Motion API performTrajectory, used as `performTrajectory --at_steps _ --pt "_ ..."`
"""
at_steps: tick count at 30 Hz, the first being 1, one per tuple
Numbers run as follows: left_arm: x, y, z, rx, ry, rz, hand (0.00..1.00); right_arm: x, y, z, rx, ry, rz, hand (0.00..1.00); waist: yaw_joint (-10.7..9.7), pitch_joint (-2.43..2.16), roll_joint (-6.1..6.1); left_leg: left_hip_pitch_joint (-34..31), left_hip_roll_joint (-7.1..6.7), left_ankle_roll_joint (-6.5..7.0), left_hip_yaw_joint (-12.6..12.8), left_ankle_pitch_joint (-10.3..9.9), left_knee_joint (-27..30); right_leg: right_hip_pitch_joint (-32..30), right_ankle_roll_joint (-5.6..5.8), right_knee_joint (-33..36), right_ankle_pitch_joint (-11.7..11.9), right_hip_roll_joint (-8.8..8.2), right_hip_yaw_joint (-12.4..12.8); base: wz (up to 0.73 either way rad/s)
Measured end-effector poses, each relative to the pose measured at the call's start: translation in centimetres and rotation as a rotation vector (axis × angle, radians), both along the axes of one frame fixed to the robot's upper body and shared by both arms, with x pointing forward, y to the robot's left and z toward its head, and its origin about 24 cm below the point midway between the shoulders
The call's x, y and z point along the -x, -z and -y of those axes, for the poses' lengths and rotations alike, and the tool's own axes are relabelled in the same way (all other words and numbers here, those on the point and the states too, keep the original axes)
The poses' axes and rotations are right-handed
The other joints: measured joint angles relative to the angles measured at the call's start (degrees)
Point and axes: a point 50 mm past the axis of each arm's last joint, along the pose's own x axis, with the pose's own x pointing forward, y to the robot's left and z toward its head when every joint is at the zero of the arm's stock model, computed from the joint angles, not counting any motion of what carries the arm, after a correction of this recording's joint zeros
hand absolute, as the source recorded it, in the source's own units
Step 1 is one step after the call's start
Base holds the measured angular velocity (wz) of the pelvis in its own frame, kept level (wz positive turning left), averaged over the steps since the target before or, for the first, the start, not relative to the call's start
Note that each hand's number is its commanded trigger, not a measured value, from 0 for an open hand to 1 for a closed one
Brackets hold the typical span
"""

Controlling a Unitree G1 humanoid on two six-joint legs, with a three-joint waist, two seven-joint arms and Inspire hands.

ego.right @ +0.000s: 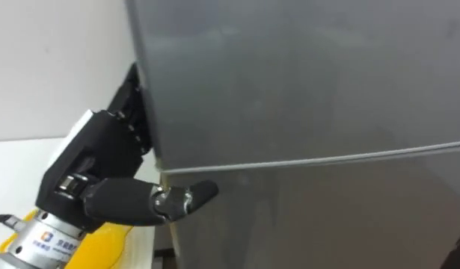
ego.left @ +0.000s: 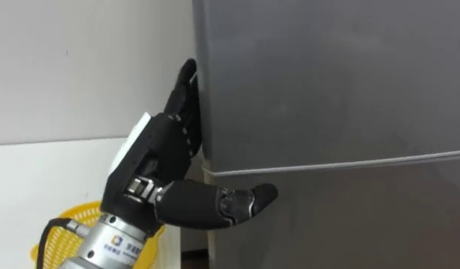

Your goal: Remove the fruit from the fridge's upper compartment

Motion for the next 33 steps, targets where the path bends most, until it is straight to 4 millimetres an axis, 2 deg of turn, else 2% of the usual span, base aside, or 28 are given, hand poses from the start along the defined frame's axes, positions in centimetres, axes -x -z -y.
performTrajectory --at_steps 2,5,11,16,19,28,33 --pt "0.1 0.0 0.3 0.005 0.03 -0.003 0.0 0.0 0.0 0.0 -0.011 -0.003 0.0 0.0 0.4 -0.07 0.19 -0.7 -0.25 0.05 0.1 0.0 0.6 -0.1 0.32 -0.2 0.1 0.09 0.2 0.1" --pt "0.3 -0.1 0.4 0.038 0.084 -0.013 0.0 0.1 0.0 0.1 -0.014 -0.018 -0.007 0.0 1.4 -0.62 1.02 -1.1 -0.21 0.99 0.4 -0.6 0.4 -0.9 0.41 0.1 0.7 0.22 0.2 0.0" --pt "0.7 -0.5 0.6 0.074 0.17 -0.011 0.0 0.3 0.0 0.1 -0.033 -0.039 -0.02 0.0 1.6 -0.95 1.48 -0.9 -0.52 1.08 0.7 -0.6 0.7 -0.5 0.59 0.1 1.1 -0.09 0.5 -0.01" --pt "1.0 -0.7 0.9 0.067 0.227 0.003 0.0 0.2 -0.1 0.4 -0.043 -0.075 -0.019 0.0 2.2 -0.72 2.31 0.0 -0.45 1.28 1.3 -0.7 0.6 0.4 0.71 -0.1 1.0 -0.08 0.5 0.0" --pt "1.2 -0.8 0.9 0.081 0.271 0.004 0.0 0.2 -0.1 0.5 -0.043 -0.081 -0.021 0.0 2.3 -0.83 2.61 0.0 -0.49 1.44 1.4 -0.8 0.6 0.4 0.89 0.0 0.9 -0.2 0.4 0.0" --pt "1.9 -1.1 1.3 0.165 0.464 0.004 0.0 0.3 -0.2 0.6 -0.037 -0.157 -0.043 0.0 2.3 -0.69 2.34 -0.4 -0.91 1.46 3.1 -0.8 1.3 0.5 1.67 0.0 0.3 -0.92 0.4 0.0" --pt "2.5 -1.2 2.2 0.194 0.593 0.022 0.0 -0.1 -0.2 0.4 -0.066 -0.18 -0.052 0.0 2.2 -0.65 1.46 -0.9 -1.1 1.47 4.1 -0.8 1.5 0.4 2.21 -0.1 0.0 -1.59 0.1 0.05"
